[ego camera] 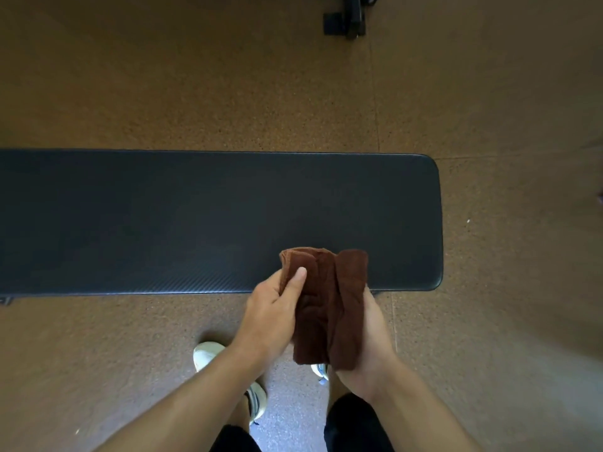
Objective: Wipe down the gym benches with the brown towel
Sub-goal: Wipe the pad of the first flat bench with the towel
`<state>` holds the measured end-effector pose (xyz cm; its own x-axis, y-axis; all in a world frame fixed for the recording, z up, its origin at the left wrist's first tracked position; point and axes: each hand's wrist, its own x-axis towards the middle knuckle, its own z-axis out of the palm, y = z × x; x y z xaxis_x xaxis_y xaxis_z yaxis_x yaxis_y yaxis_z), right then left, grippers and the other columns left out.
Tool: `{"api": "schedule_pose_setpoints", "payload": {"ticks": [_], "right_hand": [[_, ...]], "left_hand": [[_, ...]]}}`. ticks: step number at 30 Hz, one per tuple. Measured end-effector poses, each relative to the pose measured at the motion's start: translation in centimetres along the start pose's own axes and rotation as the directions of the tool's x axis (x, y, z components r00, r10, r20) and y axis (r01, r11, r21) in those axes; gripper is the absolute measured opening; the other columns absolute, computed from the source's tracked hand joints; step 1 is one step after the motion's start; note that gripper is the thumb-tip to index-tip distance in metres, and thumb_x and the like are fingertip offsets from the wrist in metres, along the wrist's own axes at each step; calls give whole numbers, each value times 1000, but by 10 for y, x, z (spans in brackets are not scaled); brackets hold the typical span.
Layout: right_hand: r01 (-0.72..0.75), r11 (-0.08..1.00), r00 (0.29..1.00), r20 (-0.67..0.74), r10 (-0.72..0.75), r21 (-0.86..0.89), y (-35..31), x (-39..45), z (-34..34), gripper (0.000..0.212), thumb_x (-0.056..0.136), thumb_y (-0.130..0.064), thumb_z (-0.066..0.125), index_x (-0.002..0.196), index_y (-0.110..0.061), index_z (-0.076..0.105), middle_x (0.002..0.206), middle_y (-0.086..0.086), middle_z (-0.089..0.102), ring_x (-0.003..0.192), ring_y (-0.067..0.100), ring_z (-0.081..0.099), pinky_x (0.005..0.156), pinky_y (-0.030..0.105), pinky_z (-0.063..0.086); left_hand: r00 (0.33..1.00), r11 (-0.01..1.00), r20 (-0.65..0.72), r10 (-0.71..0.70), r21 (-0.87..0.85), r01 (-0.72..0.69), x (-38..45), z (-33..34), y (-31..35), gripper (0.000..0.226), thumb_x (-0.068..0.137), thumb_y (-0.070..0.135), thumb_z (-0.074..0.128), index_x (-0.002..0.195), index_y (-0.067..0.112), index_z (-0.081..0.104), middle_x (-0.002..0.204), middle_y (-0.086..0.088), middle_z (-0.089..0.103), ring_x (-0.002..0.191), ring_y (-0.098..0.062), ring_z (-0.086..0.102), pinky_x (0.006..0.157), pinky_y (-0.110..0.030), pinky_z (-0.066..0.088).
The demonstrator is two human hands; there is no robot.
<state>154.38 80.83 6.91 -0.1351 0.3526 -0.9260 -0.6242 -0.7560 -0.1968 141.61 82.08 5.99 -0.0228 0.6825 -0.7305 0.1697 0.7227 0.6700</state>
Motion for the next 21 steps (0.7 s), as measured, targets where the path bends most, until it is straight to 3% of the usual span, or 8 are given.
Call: {"api": "schedule_pose_setpoints", "payload": {"ticks": [3,6,9,11,13,18,21], "right_hand": [[77,995,995,-59,-80,-59,-3,4,-13,82,96,-78,34,133,-16,72,128,13,74,118,29,72,107,51,52],[224,935,938,-199,-283,-273,-2,6,-21,56,97,-67,49,135,-29,67,127,0,75,107,13,76,92,41,61],[328,820,908,-83,-411,-469,-3,1,-20,59,86,-66,64,139,-43,59,136,-12,68,123,4,65,105,33,54],[335,845,934,32,-355,-416,-3,-2,-17,61,82,-62,73,137,-39,62,130,-11,73,123,9,67,104,32,53],[335,894,940,44,-337,-299,-4,-2,-19,57,83,-48,76,137,-34,64,128,-5,75,123,14,69,105,36,53],[387,908,882,-223,-415,-158,-20,0,-36,23,101,-26,61,120,-27,74,116,-1,80,115,17,73,106,41,54],[453,889,803,-400,-442,-73,-39,2,-62,24,109,-15,52,118,-24,71,106,-4,81,109,16,75,111,48,52]], "left_hand": [[1000,992,-27,-9,-124,6,3,-2,4,26,101,48,52,104,37,75,99,7,79,101,-16,73,94,-48,56],[1000,983,-24,-13,-181,8,6,-5,11,31,100,53,49,106,38,75,103,6,79,104,-17,73,99,-49,53],[997,971,30,-66,-229,71,9,-1,18,31,102,50,48,108,37,75,105,1,78,105,-21,73,97,-53,55],[994,966,73,-83,-238,99,8,5,23,32,101,54,49,112,37,74,111,1,77,109,-24,72,97,-57,53],[993,968,88,-77,-232,96,7,12,28,31,101,51,50,112,36,74,111,0,77,108,-24,72,95,-57,54],[999,990,-21,28,-141,-30,8,24,35,25,103,43,51,106,38,76,103,12,78,102,-8,72,97,-44,56],[994,993,-106,32,-112,-43,16,23,39,22,103,42,51,107,40,73,104,18,77,103,-2,70,100,-39,54]]}}
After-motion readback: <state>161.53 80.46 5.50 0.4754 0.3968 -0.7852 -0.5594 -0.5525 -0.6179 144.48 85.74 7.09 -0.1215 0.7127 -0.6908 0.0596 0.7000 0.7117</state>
